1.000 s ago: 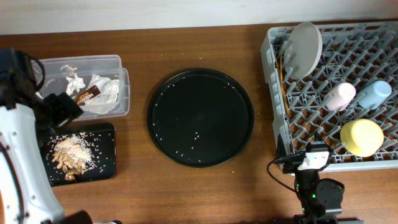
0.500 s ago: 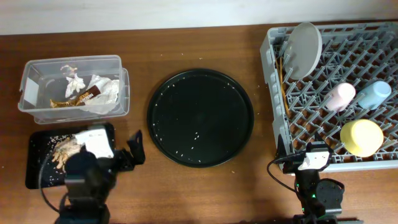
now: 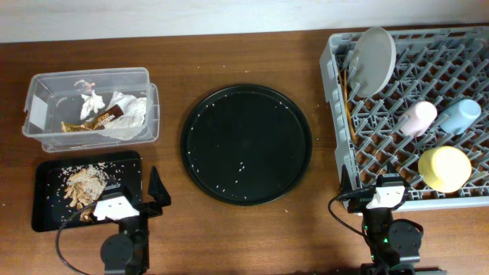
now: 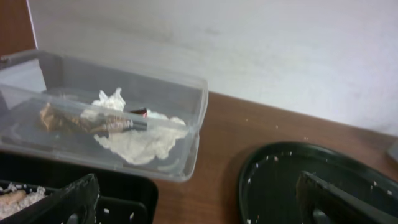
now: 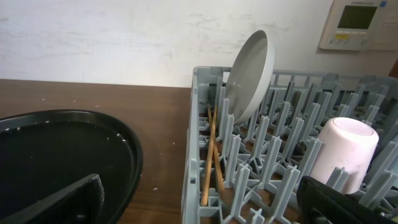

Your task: Sort waste into correct bins and load items into the dishwasher rack

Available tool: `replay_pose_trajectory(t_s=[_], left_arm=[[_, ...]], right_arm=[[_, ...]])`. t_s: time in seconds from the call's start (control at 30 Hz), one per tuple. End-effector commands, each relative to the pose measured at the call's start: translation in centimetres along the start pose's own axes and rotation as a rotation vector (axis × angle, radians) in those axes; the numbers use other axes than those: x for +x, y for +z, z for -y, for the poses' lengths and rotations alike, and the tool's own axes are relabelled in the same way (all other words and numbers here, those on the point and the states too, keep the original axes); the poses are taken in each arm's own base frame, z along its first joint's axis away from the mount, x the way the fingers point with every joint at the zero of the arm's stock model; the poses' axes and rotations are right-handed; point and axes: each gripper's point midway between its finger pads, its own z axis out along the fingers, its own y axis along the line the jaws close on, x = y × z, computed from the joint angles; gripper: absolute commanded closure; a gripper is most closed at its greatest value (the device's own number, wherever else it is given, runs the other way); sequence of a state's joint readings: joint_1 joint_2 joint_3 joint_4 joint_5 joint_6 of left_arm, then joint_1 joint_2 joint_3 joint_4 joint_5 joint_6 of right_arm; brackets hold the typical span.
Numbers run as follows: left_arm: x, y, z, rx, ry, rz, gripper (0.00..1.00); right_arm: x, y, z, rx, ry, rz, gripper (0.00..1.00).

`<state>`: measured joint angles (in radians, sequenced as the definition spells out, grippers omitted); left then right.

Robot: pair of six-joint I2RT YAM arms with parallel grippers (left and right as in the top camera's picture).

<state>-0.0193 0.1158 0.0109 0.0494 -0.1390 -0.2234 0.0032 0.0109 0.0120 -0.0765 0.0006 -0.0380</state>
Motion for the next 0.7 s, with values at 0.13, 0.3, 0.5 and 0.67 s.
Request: replay_pose_trajectory(t_s=[0.13,0.3,0.5,0.67], left_arm=[[0.3,-0.7,-0.7,-0.028,0.15,-0.005,0.01],[0.5,-0.7,-0.4,-0.01,0.259,-0.012,0.01],[1.1,-0.7,1.0,0.083,0.36,-0.027,0.01],[1.2,-0.8,1.5,0.114,0.395,-0.028,0.01]], right_arm=[[0.3,0.0,0.3,0.013,-0.007,-0.005,0.02],[0.3,0.0,0.2,0.013,-0.007,-0.005,0.02],[0.3,0.0,0.2,0.013,-0.007,-0.005,0.02],[0.3,0.0,0.2,0.013,-0.007,-0.005,0.02]])
